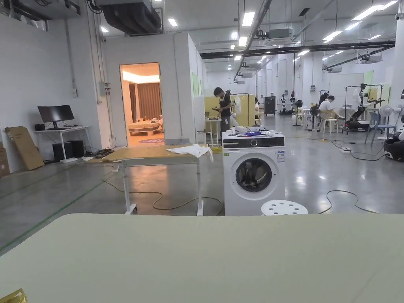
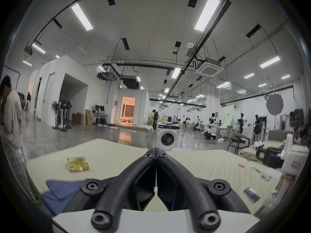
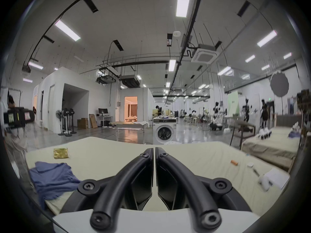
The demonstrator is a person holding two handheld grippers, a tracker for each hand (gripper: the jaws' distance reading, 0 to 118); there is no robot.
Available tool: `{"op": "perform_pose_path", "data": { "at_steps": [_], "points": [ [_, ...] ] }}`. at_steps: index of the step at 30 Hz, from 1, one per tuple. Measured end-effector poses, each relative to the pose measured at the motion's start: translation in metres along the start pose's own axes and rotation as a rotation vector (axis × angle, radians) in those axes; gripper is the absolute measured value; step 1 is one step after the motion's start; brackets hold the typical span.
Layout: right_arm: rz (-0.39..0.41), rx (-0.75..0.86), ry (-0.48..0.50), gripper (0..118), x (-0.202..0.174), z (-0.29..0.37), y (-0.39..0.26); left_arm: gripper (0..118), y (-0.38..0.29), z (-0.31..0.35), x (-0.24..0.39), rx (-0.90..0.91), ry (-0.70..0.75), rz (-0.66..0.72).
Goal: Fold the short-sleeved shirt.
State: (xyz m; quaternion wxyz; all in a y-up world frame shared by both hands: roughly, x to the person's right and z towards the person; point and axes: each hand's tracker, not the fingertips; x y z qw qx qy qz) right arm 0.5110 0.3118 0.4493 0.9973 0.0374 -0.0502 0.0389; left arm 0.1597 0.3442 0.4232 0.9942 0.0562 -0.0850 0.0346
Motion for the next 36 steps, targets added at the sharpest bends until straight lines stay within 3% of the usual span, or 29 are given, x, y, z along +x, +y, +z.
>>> {"op": "perform_pose_path", "data": {
  "at_steps": [1,2,4,6,7,8,9,10,11,12,13,14,17,18,20,21,22,24,26,32,36],
  "points": [
    [0.085,0.006,-0.011,1,-0.003,0.000,0.001,0,-0.003,0.000,0.005,0.018,0.013,-0.093],
    [0.233,0.011,-0.030,1,-0.010,0.000,0.001,0,-0.010,-0.003,0.012,0.022,0.044,-0.257],
    [0.646,0.017,-0.059,1,-0.030,0.001,-0.011,0,-0.031,-0.011,0.029,-0.018,0.069,-0.666],
    [1.056,-0.002,-0.003,1,-0.041,0.003,-0.039,0,-0.066,-0.017,0.038,-0.091,0.014,-1.119],
    [1.207,-0.026,0.036,1,-0.046,0.002,-0.048,0,-0.085,-0.019,0.041,-0.130,-0.003,-1.285],
    [1.312,-0.059,0.076,1,-0.105,0.027,-0.033,0,-0.103,-0.019,0.041,-0.165,-0.034,-1.415],
    [1.355,-0.080,0.132,2,-0.046,0.005,-0.067,0,-0.116,-0.017,0.040,-0.190,-0.094,-1.481],
    [1.374,-0.106,0.196,2,-0.047,0.005,-0.080,0,-0.124,-0.015,0.040,-0.208,-0.140,-1.481],
    [1.373,-0.145,0.220,2,-0.040,0.007,-0.079,0,-0.126,-0.014,0.041,-0.228,-0.163,-1.389],
    [1.330,-0.159,0.188,2,-0.049,0.002,-0.090,0,-0.119,-0.015,0.043,-0.242,-0.165,-1.276],
    [1.239,-0.163,0.156,2,-0.055,-0.002,-0.092,0,-0.106,-0.018,0.043,-0.241,-0.148,-1.130],
    [1.061,-0.157,0.133,2,-0.044,-0.004,-0.079,0,-0.091,-0.020,0.041,-0.224,-0.114,-0.945],
    [0.409,-0.135,0.064,2,-0.004,-0.008,-0.035,0,-0.049,-0.023,0.017,-0.171,-0.053,-0.373],
    [0.238,-0.129,0.033,2,0.006,-0.007,-0.032,0,-0.036,-0.020,0.000,-0.150,-0.058,-0.172],
    [-0.018,-0.128,0.050,1,0.024,-0.006,-0.036,0,-0.040,-0.015,-0.020,-0.131,-0.104,0.081],
    [-0.085,-0.144,0.059,1,0.030,-0.005,-0.040,0,-0.045,-0.014,-0.022,-0.139,-0.104,0.071],
    [-0.105,-0.155,0.047,1,0.032,-0.005,-0.043,0,-0.047,-0.013,-0.019,-0.147,-0.086,0.004],
    [-0.044,-0.164,0.043,1,0.030,-0.006,-0.047,0,-0.047,-0.011,-0.017,-0.180,-0.052,-0.088],
    [0.002,-0.177,0.034,1,0.024,-0.007,-0.050,0,-0.045,-0.008,-0.017,-0.166,-0.079,-0.057],
    [-0.074,-0.182,0.082,1,0.018,-0.008,-0.050,0,-0.042,-0.006,-0.010,-0.154,-0.067,-0.080],
    [-0.073,-0.177,0.109,1,0.008,-0.010,-0.049,0,-0.042,-0.003,-0.017,-0.157,-0.052,-0.058]
  ]
}}
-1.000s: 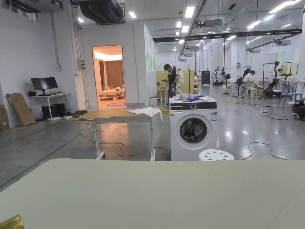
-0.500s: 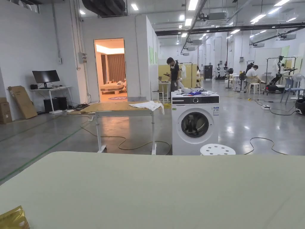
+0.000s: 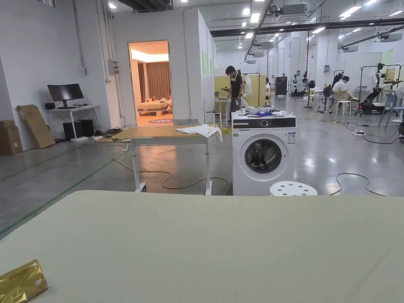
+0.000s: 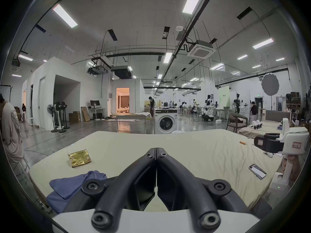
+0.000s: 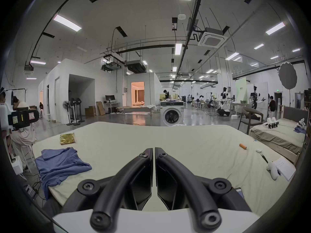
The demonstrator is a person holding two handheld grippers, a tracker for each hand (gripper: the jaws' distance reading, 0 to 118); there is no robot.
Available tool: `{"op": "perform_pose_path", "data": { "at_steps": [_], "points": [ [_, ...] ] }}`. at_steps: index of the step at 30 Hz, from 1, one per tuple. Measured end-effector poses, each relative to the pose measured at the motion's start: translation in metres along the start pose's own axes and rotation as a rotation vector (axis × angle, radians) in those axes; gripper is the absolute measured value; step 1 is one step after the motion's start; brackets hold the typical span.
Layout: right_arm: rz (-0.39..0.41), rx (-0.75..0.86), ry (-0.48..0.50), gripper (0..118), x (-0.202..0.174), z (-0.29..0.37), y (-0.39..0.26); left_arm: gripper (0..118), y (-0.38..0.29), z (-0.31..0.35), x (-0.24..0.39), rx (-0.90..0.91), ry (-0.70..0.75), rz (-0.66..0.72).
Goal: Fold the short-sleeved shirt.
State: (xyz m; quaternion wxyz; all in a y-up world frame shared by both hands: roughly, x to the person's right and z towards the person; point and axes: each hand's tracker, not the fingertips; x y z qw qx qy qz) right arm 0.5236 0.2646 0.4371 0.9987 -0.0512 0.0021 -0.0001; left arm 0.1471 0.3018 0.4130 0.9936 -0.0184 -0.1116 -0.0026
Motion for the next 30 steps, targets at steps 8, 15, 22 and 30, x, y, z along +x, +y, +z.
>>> {"op": "perform_pose_path", "data": {
  "at_steps": [8,15,22,30],
  "points": [
    [-0.010,-0.007,0.100,1,-0.028,-0.013,-0.001,0,-0.005,0.015,-0.013,-0.008,0.065,-0.005],
    [-0.039,-0.024,0.191,1,-0.050,-0.030,-0.002,0,-0.010,0.032,-0.034,-0.029,0.161,-0.009],
    [-0.084,-0.065,0.249,1,-0.061,-0.041,-0.010,0,-0.023,0.043,-0.062,-0.082,0.241,0.019],
    [-0.065,-0.107,0.305,1,-0.078,-0.048,-0.020,5,-0.038,0.040,-0.087,-0.159,0.251,0.008]
  ]
}}
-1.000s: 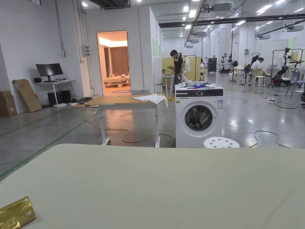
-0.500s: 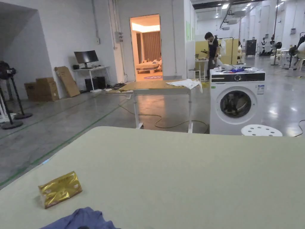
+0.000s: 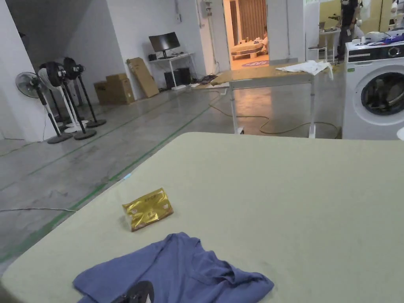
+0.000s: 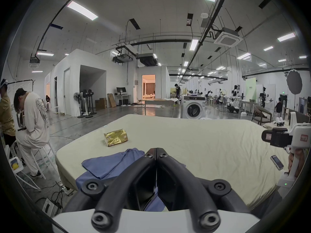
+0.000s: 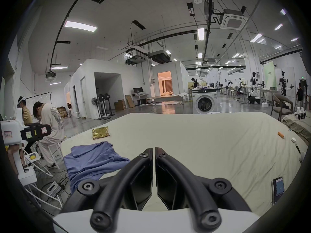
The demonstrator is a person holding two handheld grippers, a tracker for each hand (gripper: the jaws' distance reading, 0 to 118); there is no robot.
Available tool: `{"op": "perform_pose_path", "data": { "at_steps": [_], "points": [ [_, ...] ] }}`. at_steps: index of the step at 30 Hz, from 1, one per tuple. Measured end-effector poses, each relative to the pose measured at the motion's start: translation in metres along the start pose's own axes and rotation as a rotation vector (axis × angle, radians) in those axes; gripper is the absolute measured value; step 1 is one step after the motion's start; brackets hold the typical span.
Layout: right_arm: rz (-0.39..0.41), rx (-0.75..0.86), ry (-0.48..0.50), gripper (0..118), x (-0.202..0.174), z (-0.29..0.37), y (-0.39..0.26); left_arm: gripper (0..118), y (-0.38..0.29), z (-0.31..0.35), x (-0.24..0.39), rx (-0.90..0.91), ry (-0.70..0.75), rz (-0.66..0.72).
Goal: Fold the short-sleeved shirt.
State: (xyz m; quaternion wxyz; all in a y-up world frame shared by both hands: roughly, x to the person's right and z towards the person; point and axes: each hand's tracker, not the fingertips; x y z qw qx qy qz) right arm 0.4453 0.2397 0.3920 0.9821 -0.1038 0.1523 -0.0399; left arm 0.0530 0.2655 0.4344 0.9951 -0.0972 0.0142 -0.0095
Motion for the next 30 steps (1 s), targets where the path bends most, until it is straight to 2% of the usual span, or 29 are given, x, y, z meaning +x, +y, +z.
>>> {"op": "perform_pose_path", "data": {
  "at_steps": [3,4,5,7,9,15,22,23,24,28,30],
  "points": [
    [-0.002,-0.022,0.005,1,0.000,0.000,-0.005,39,-0.009,-0.027,-0.016,-0.100,-0.071,0.012],
    [-0.002,-0.032,0.004,1,0.001,-0.001,-0.007,44,-0.013,-0.041,-0.024,-0.152,-0.092,0.029],
    [-0.002,-0.044,-0.001,1,0.002,0.000,-0.009,44,-0.018,-0.057,-0.032,-0.202,-0.115,0.048],
    [-0.003,-0.064,-0.011,1,0.006,0.002,-0.016,76,-0.028,-0.090,-0.043,-0.273,-0.144,0.060],
    [-0.011,-0.084,-0.019,1,0.010,0.004,-0.020,81,-0.040,-0.130,-0.057,-0.328,-0.163,0.033],
    [-0.041,-0.142,-0.052,1,0.015,0.010,-0.025,82,-0.073,-0.245,-0.074,-0.565,-0.147,-0.038],
    [-0.057,-0.196,-0.106,1,0.027,0.018,-0.033,79,-0.109,-0.292,-0.059,-0.741,-0.163,-0.097],
    [-0.062,-0.210,-0.115,1,0.029,0.018,-0.035,79,-0.110,-0.294,-0.059,-0.723,-0.152,-0.091],
    [-0.066,-0.216,-0.123,1,0.030,0.018,-0.036,76,-0.107,-0.291,-0.060,-0.705,-0.151,-0.070],
    [-0.108,-0.238,-0.131,1,0.036,0.021,-0.043,31,-0.103,-0.287,-0.065,-0.690,-0.117,-0.034],
    [-0.123,-0.242,-0.131,1,0.037,0.023,-0.045,21,-0.103,-0.288,-0.069,-0.694,-0.109,-0.020]
  ]
}}
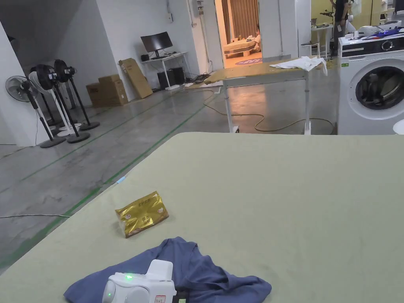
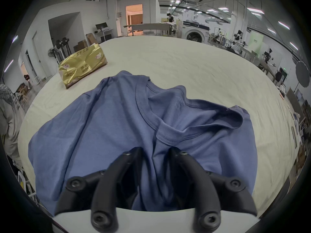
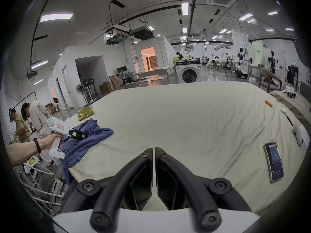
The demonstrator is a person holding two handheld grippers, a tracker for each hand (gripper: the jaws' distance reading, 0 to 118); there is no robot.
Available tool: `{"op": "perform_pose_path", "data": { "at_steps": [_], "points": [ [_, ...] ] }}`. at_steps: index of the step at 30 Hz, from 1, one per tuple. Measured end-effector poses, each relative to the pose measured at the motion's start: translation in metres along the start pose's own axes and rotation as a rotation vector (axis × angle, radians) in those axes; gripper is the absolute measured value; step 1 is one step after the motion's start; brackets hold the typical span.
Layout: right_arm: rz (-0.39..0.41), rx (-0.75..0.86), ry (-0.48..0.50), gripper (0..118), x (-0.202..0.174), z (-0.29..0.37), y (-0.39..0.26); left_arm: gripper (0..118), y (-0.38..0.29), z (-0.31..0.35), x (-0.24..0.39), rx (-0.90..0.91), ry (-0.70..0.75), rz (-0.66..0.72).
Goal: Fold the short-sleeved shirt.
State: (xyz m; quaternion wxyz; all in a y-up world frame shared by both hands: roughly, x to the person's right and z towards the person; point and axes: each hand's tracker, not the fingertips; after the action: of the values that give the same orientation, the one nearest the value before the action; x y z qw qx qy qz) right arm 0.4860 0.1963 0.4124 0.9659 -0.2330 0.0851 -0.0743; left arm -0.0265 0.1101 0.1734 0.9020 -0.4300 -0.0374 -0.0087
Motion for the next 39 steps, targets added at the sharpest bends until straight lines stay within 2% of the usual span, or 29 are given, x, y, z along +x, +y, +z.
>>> {"op": "perform_pose_path", "data": {
  "at_steps": [1,2,6,11,15,18,21,25,30,35,38,39],
  "points": [
    [-0.003,0.001,-0.001,1,0.001,0.001,-0.001,6,0.000,0.000,0.000,0.000,0.005,0.002],
    [-0.006,0.004,-0.006,1,0.001,0.003,-0.001,0,-0.001,-0.002,-0.001,0.005,0.014,-0.004],
    [-0.016,0.020,-0.010,1,0.005,0.009,0.002,0,0.001,0.000,0.003,0.009,0.040,-0.004],
    [-0.024,0.035,-0.020,1,0.013,0.016,0.003,0,0.042,0.057,0.005,0.252,-0.035,0.134],
    [-0.043,0.046,-0.043,1,0.021,0.021,0.001,0,0.092,0.108,0.029,0.414,-0.158,0.132],
    [-0.078,0.059,-0.060,1,0.028,0.026,-0.001,0,0.128,0.123,0.069,0.471,-0.209,0.032],
    [-0.095,0.078,-0.082,1,0.033,0.036,-0.001,0,0.158,0.123,0.115,0.499,-0.344,0.006],
    [-0.099,0.105,-0.130,1,0.042,0.050,-0.003,0,0.178,0.113,0.214,0.520,-0.449,-0.169],
    [-0.144,0.111,-0.186,1,0.057,0.066,-0.011,0,0.134,0.071,0.345,0.350,-0.690,-0.290],
    [-0.159,0.090,-0.252,1,0.068,0.083,-0.019,0,0.006,0.043,0.452,0.108,-0.939,-0.441],
    [-0.169,0.081,-0.284,1,0.073,0.090,-0.024,0,-0.071,0.045,0.490,0.022,-1.041,-0.614],
    [-0.171,0.078,-0.293,1,0.075,0.092,-0.026,0,-0.091,0.050,0.499,-0.009,-1.066,-0.623]
  ]
}}
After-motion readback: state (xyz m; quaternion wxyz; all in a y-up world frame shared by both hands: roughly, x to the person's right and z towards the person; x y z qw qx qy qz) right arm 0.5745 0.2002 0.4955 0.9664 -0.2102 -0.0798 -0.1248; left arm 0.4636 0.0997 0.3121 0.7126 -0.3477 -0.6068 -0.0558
